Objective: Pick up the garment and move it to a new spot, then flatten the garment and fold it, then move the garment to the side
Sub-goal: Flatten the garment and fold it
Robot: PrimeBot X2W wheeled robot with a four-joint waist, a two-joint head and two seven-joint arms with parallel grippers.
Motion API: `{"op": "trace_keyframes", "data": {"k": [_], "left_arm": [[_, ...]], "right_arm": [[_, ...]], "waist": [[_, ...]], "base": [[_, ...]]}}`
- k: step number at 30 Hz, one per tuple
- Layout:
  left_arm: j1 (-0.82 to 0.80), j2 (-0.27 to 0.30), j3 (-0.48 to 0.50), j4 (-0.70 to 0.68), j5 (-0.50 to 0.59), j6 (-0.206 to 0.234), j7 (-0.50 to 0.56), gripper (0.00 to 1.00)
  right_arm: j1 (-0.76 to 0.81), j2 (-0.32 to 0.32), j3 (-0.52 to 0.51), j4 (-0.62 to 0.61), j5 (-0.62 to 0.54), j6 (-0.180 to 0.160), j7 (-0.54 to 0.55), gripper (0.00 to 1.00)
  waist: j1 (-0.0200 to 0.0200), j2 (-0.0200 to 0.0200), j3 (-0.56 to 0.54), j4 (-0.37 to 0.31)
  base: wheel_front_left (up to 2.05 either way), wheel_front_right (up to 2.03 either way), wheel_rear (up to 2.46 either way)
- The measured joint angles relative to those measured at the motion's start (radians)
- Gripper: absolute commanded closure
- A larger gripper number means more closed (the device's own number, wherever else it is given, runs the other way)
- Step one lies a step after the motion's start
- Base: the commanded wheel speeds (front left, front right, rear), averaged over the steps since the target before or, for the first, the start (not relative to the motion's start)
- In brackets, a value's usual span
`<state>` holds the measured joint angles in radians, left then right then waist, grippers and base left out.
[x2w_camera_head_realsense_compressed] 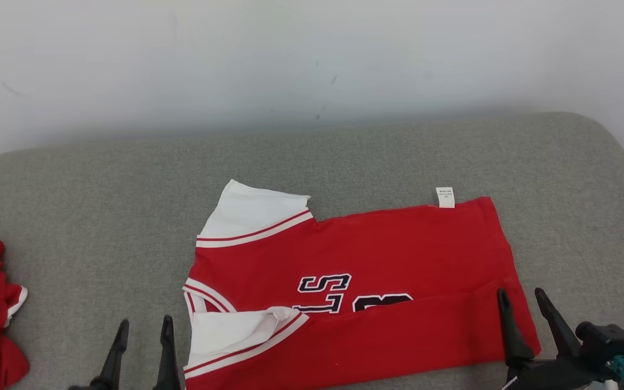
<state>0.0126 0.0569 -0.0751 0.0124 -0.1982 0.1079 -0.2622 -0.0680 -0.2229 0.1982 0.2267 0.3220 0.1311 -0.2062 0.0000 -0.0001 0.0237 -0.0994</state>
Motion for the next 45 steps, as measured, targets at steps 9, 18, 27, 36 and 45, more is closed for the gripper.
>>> {"op": "trace_keyframes", "data": {"k": [9, 18, 27, 36, 45], "left_arm": [[-0.297, 0.106, -0.011, 0.093, -0.034, -0.145, 0.101, 0.0], [-0.648, 0.218, -0.07, 0.219, -0.104, -0.227, 0.289, 0.0], [-0.859, 0.305, -0.188, 0.413, -0.213, -0.237, 0.421, 0.0], [-0.967, 0.358, -0.255, 0.601, -0.231, -0.237, 0.416, 0.0], [-1.018, 0.374, -0.282, 0.709, -0.206, -0.236, 0.393, 0.0]], "right_arm": [[-0.093, 0.023, -0.005, 0.013, -0.005, 0.0, -0.011, 0.0], [-0.308, 0.056, 0.043, 0.095, 0.014, 0.0, -0.043, 0.0], [-0.428, 0.093, 0.078, 0.145, 0.034, 0.0, -0.055, 0.0], [-0.45, 0.11, 0.082, 0.129, 0.04, 0.0, -0.055, 0.0], [-0.45, 0.112, 0.084, 0.128, 0.042, 0.0, -0.055, 0.0]], "waist": [[0.0002, 0.0, 0.063, -0.037], [0.0003, 0.0001, 0.179, -0.104], [0.0004, 0.0002, 0.29, -0.186], [0.0003, 0.0002, 0.367, -0.26], [0.0001, 0.0002, 0.393, -0.287]], "base": [[0.0, 0.0, 0.0], [0.0, 0.0, 0.0], [0.0, 0.0, 0.0], [0.0, 0.0, 0.0], [0.0, 0.0, 0.0]]}}
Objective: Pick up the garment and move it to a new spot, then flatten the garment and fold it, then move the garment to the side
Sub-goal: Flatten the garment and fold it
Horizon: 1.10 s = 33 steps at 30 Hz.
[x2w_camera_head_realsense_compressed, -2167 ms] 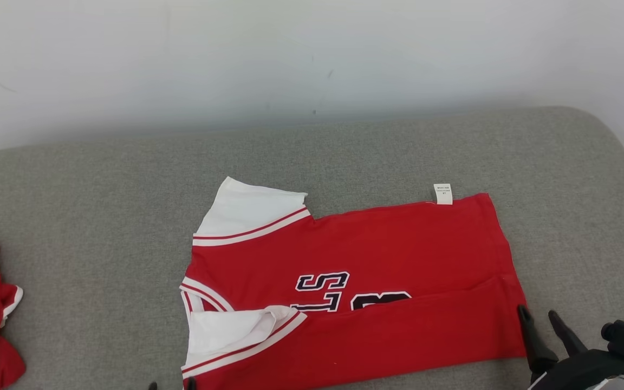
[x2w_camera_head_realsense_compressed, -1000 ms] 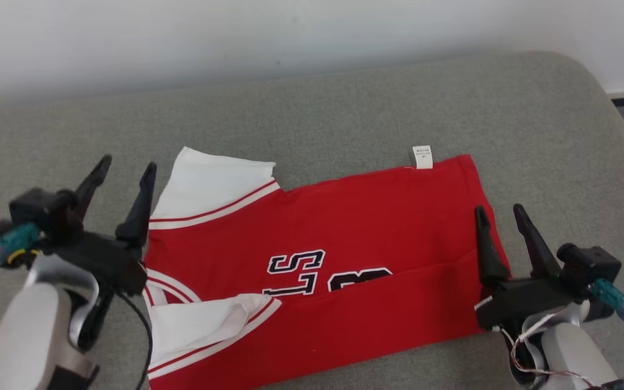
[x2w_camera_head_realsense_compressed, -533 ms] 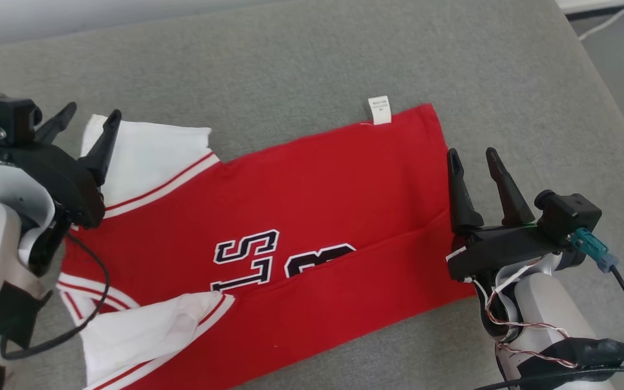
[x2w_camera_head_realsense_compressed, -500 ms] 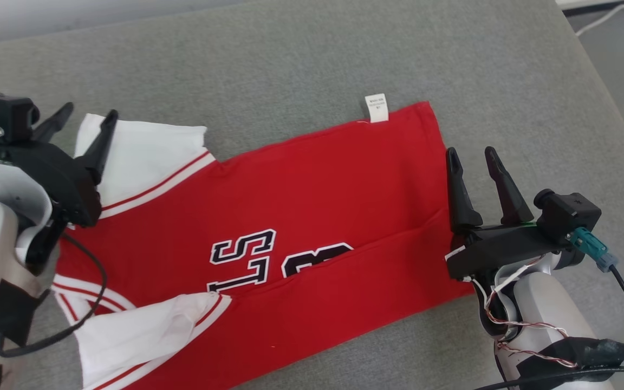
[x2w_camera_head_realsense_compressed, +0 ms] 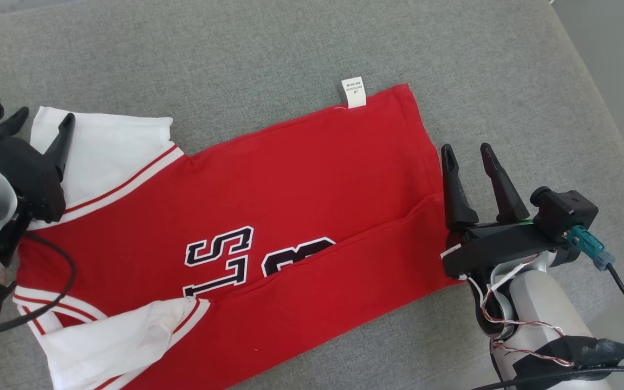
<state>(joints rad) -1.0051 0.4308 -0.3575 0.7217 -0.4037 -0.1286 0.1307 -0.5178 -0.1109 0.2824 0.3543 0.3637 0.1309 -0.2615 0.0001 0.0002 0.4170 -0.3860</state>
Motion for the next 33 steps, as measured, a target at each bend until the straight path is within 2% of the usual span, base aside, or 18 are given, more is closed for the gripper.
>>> {"op": "trace_keyframes", "data": {"k": [3, 4, 5, 10, 15, 23, 33], "left_arm": [[-0.011, -0.002, -0.008, 0.028, -0.001, 0.0, 0.004, 0.0], [-0.019, -0.003, -0.01, 0.037, -0.001, 0.0, 0.003, 0.2], [-0.027, -0.003, -0.013, 0.042, -0.001, 0.0, -0.001, 1.0], [-0.044, -0.014, -0.034, 0.067, -0.001, 0.0, -0.031, 1.0], [-0.044, -0.029, -0.065, 0.051, -0.005, -0.001, -0.088, 1.0], [-0.022, -0.036, -0.111, -0.095, -0.032, -0.001, -0.166, 1.0], [0.039, -0.046, -0.133, -0.284, -0.045, 0.017, -0.157, 1.0]], "right_arm": [[-0.002, 0.005, 0.003, -0.002, 0.0, 0.0, 0.0, 0.0], [-0.003, 0.005, 0.003, -0.002, 0.0, 0.0, 0.0, 0.0], [-0.005, 0.005, 0.003, -0.001, 0.0, 0.0, 0.0, 0.0], [-0.021, -0.007, 0.005, 0.037, 0.0, 0.0, 0.0, 0.0], [-0.081, -0.038, 0.019, 0.147, 0.008, 0.0, 0.0, 0.0], [-0.23, -0.099, 0.045, 0.346, 0.077, 0.0, 0.083, 0.0], [-0.397, -0.142, 0.102, 0.556, 0.174, 0.0, 0.157, 0.0]], "waist": [[0.0, 0.0, 0.007, -0.003], [-0.0001, 0.0, 0.009, -0.003], [-0.0001, 0.0, 0.011, -0.004], [0.0, 0.0, 0.009, 0.004], [-0.0001, 0.0, -0.012, 0.025], [-0.0001, -0.0001, -0.04, 0.087], [-0.0001, -0.0001, -0.04, 0.174]], "base": [[0.0, 0.0, 0.0], [0.0, 0.0, 0.0], [0.0, 0.0, 0.0], [0.0, 0.0, 0.0], [0.0, 0.0, 0.0], [0.0, 0.0, 0.0], [0.0, 0.0, 0.0]]}}
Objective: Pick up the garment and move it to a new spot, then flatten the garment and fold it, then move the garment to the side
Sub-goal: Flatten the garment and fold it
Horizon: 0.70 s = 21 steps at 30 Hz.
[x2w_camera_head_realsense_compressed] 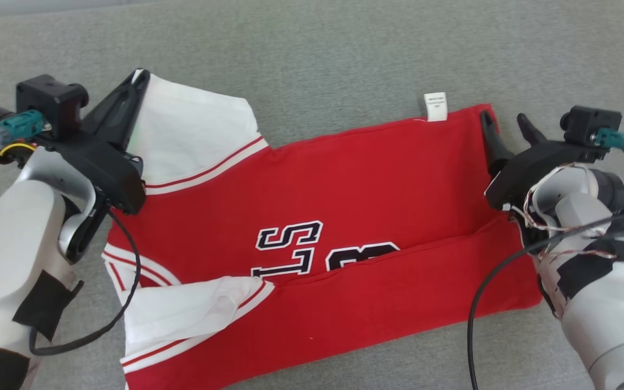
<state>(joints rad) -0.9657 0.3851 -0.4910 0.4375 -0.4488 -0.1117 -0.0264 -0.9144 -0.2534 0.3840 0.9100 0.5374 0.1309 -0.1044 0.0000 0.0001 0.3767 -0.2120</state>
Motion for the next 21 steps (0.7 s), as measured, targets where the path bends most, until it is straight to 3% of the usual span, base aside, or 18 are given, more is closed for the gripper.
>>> {"op": "trace_keyframes", "data": {"k": [5, 9, 11, 12, 13, 14, 21], "left_arm": [[0.007, -0.006, -0.009, -0.072, -0.002, 0.016, 0.017, 1.0], [0.02, -0.007, -0.014, -0.11, -0.004, 0.022, 0.027, 1.0], [0.02, -0.008, -0.016, -0.126, -0.006, 0.026, 0.034, 1.0], [0.02, -0.008, -0.018, -0.132, -0.007, 0.026, 0.034, 1.0], [0.02, -0.009, -0.019, -0.139, -0.007, 0.027, 0.034, 1.0], [0.02, -0.009, -0.019, -0.145, -0.007, 0.028, 0.034, 1.0], [0.036, 0.008, -0.006, -0.172, -0.014, 0.044, 0.018, 1.0]], "right_arm": [[-0.066, -0.008, 0.032, 0.084, 0.024, 0.0, 0.007, 0.0], [-0.111, -0.01, 0.058, 0.153, 0.037, 0.0, 0.025, 0.09], [-0.131, -0.013, 0.066, 0.181, 0.044, 0.0, 0.022, 0.21], [-0.142, -0.014, 0.069, 0.196, 0.047, 0.0, 0.018, 0.52], [-0.15, -0.017, 0.069, 0.21, 0.049, 0.0, 0.009, 0.72], [-0.159, -0.02, 0.072, 0.223, 0.049, 0.0, -0.003, 1.0], [-0.175, -0.023, 0.102, 0.263, 0.056, 0.0, -0.078, 1.0]], "waist": [[0.0, 0.0, 0.015, 0.03], [0.0, 0.0, 0.03, 0.048], [0.0, 0.0, 0.038, 0.056], [0.0001, 0.0, 0.042, 0.06], [0.0, 0.0, 0.045, 0.064], [0.0, 0.0, 0.049, 0.067], [0.0001, 0.0, 0.048, 0.08]], "base": [[0.0, 0.0, 0.0], [0.0, 0.0, 0.0], [0.0, 0.0, 0.0], [0.0, 0.0, 0.0], [0.0, 0.0, 0.0], [0.0, 0.0, 0.0], [0.0, 0.0, 0.0]]}}
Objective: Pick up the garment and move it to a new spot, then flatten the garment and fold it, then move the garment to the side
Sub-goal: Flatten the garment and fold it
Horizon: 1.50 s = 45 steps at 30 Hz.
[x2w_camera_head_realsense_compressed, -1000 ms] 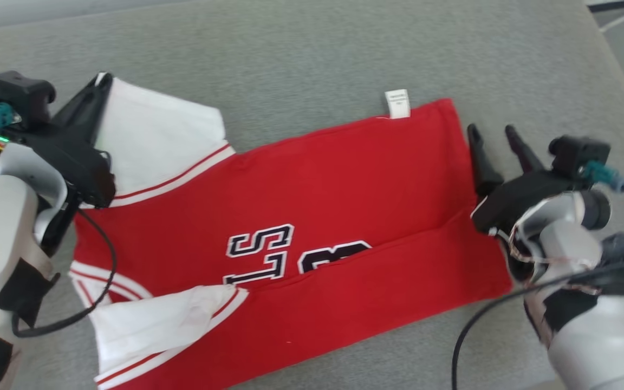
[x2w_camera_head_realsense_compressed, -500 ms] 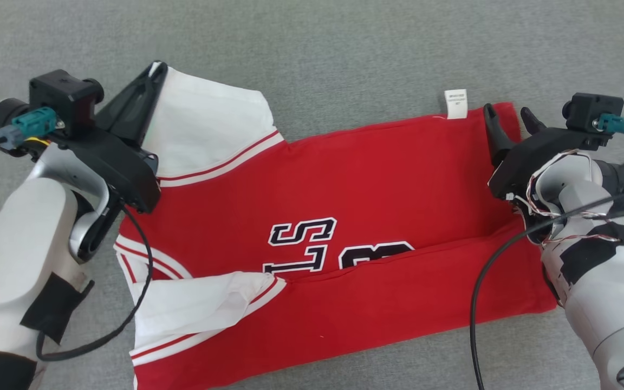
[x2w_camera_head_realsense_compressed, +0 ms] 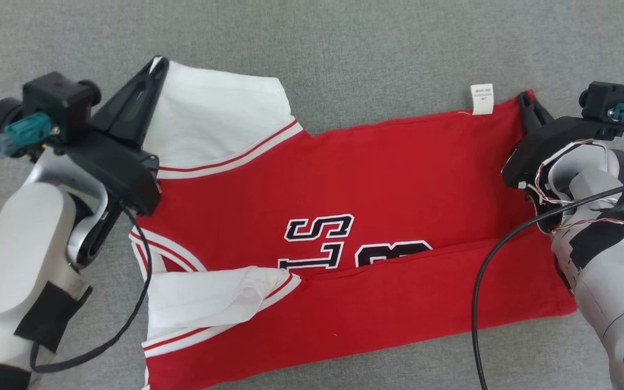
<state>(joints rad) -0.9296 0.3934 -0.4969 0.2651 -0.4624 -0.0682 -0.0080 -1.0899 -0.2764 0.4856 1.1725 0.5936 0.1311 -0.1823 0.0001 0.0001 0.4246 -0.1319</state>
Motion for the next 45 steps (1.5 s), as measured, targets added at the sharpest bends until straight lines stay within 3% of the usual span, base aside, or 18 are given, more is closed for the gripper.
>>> {"op": "trace_keyframes", "data": {"k": [10, 25, 35, 45], "left_arm": [[0.119, 0.028, 0.022, -0.074, -0.028, 0.036, -0.052, 1.0], [0.504, 0.067, 0.029, -0.306, -0.044, 0.143, -0.178, 1.0], [0.684, 0.003, -0.001, -0.327, -0.027, 0.193, -0.241, 1.0], [0.755, -0.065, 0.012, -0.275, -0.019, 0.179, -0.253, 1.0]], "right_arm": [[0.103, -0.021, 0.074, -0.128, 0.104, 0.0, -0.06, 1.0], [0.394, -0.15, 0.174, -0.449, 0.343, 0.0, -0.078, 1.0], [0.572, -0.227, 0.136, -0.594, 0.397, 0.0, -0.079, 1.0], [0.685, -0.266, 0.106, -0.653, 0.411, 0.0, -0.079, 1.0]], "waist": [[-0.0001, -0.0001, -0.068, -0.017], [-0.0003, -0.0001, -0.185, -0.012], [-0.0002, -0.0001, -0.222, 0.028], [-0.0002, -0.0002, -0.258, 0.053]], "base": [[0.0, 0.0, 0.0], [0.0, 0.0, 0.0], [0.0, 0.0, 0.0], [0.0, 0.0, 0.0]]}}
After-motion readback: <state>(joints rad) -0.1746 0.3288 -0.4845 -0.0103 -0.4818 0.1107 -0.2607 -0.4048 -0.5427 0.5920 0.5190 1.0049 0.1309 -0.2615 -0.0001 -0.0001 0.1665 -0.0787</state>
